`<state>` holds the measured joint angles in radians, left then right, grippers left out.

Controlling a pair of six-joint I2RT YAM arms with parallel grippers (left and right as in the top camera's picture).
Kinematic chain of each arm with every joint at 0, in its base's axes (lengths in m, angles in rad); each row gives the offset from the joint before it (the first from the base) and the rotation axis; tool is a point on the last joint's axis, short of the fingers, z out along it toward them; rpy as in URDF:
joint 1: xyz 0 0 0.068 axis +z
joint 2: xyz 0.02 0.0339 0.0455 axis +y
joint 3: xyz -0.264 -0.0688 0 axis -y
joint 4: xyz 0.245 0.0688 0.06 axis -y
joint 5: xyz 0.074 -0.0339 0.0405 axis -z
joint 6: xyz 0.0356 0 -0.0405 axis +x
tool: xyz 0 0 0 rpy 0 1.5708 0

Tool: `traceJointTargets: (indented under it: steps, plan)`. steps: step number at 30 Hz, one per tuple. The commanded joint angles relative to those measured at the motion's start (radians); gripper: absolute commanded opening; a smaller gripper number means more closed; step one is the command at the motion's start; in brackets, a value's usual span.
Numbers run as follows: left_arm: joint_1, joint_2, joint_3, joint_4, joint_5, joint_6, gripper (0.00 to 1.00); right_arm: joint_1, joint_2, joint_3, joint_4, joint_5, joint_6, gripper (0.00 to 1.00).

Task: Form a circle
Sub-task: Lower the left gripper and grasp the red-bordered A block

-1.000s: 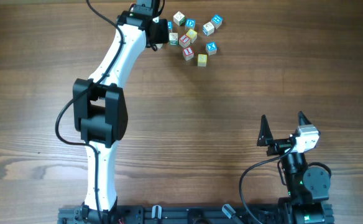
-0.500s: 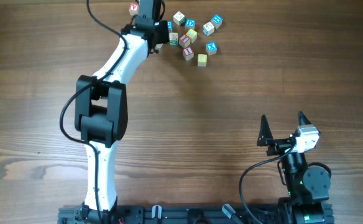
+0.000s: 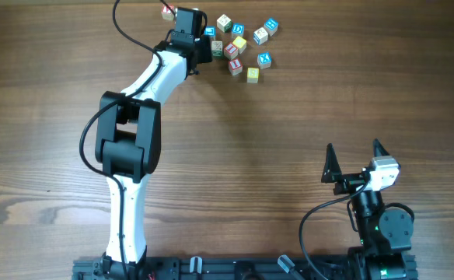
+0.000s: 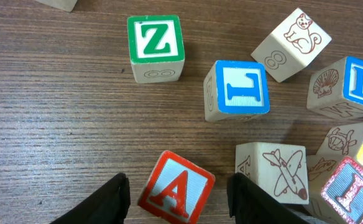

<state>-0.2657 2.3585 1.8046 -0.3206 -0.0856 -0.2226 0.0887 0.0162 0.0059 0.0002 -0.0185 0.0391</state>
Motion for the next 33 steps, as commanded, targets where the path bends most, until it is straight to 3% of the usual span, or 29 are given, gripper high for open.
traceJointTargets:
  steps: [1,6,14,33]
  plan:
    - [0.000,0.054,-0.008,0.003,-0.018,-0.001,0.49,-0.004,-0.007,-0.001,0.005,-0.008,-0.006,1.00]
    - [0.000,0.058,-0.008,0.017,-0.018,-0.001,0.41,-0.004,-0.007,-0.001,0.005,-0.008,-0.006,1.00]
    - [0.002,0.058,-0.008,0.079,-0.018,-0.001,0.52,-0.004,-0.007,-0.001,0.005,-0.008,-0.006,1.00]
    - [0.002,-0.017,-0.007,0.071,-0.018,-0.001,0.31,-0.004,-0.007,-0.001,0.005,-0.008,-0.006,1.00]
